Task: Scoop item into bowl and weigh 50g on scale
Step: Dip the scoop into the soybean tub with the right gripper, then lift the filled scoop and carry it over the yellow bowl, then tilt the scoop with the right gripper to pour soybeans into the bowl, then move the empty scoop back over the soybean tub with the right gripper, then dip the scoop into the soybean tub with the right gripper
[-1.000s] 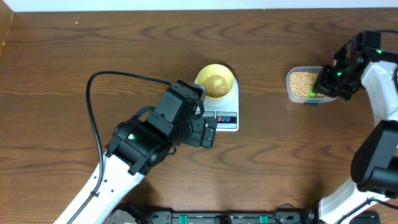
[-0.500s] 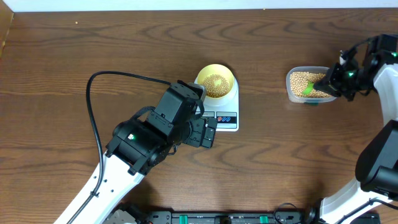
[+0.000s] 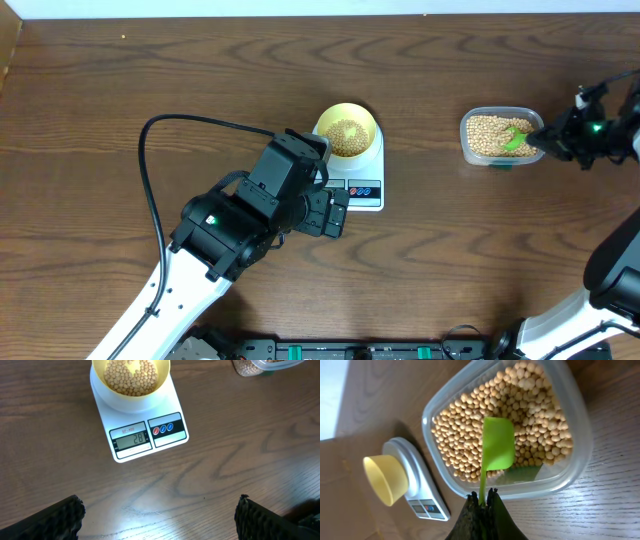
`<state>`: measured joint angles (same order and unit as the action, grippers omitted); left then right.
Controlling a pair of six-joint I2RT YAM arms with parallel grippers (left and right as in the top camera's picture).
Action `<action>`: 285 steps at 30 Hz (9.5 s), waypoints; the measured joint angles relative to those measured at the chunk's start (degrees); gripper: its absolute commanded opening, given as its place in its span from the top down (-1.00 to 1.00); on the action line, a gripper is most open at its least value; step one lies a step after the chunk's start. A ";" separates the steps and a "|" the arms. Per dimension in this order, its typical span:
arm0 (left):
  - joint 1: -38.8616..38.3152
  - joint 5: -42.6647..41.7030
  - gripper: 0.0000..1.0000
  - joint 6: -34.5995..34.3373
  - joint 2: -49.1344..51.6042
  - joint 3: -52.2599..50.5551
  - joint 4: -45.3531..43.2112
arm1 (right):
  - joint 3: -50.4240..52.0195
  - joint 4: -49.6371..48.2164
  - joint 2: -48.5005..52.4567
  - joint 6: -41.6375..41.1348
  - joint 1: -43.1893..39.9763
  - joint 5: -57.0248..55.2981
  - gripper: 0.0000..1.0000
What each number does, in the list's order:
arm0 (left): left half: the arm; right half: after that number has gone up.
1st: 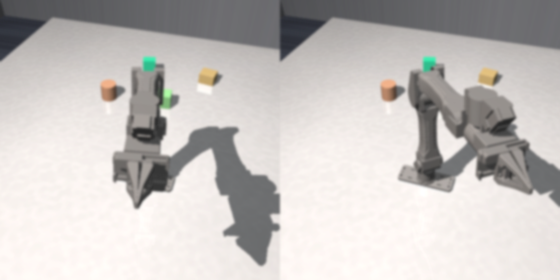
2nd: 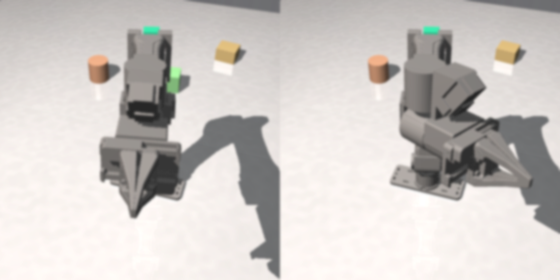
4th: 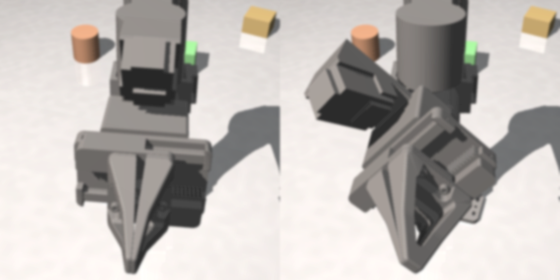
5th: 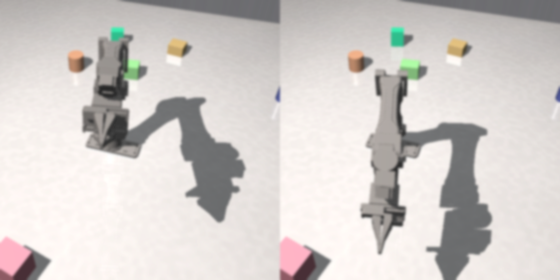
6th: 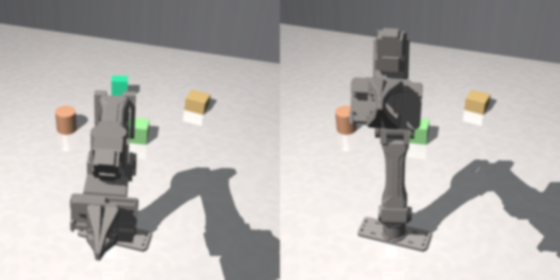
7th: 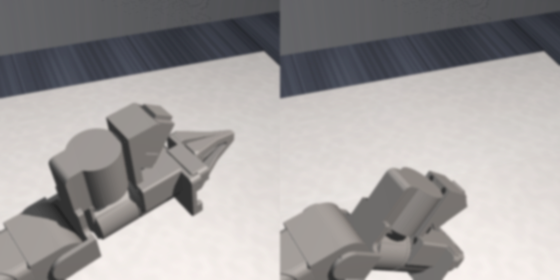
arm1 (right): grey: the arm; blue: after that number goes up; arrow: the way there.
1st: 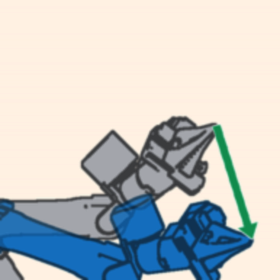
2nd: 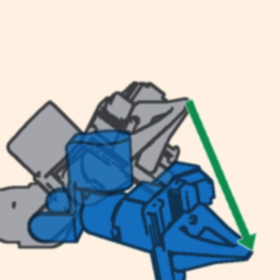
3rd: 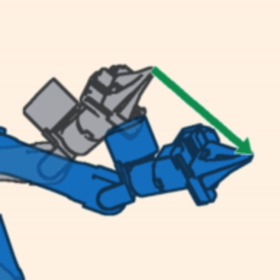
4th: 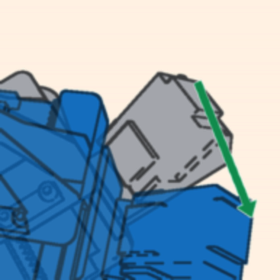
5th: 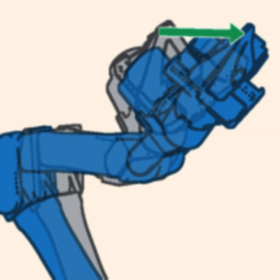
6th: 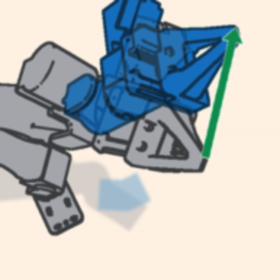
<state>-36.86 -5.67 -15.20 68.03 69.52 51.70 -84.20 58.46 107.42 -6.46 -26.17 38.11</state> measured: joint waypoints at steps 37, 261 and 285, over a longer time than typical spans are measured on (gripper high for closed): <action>0.00 0.00 -0.97 0.00 0.00 0.00 0.00 | 3.80 -0.79 0.00 8.83 4.33 47.71 0.98; 0.00 0.00 -0.97 0.00 0.02 0.00 0.00 | 4.68 -5.27 -0.46 -3.13 8.55 -8.07 0.98; 0.00 0.00 -0.97 0.00 0.02 0.00 0.00 | 7.82 -8.15 -0.46 4.31 -5.66 9.86 0.98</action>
<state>-36.86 -5.67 -15.20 68.05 69.52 51.70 -76.38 50.30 106.96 -2.15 -31.83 47.97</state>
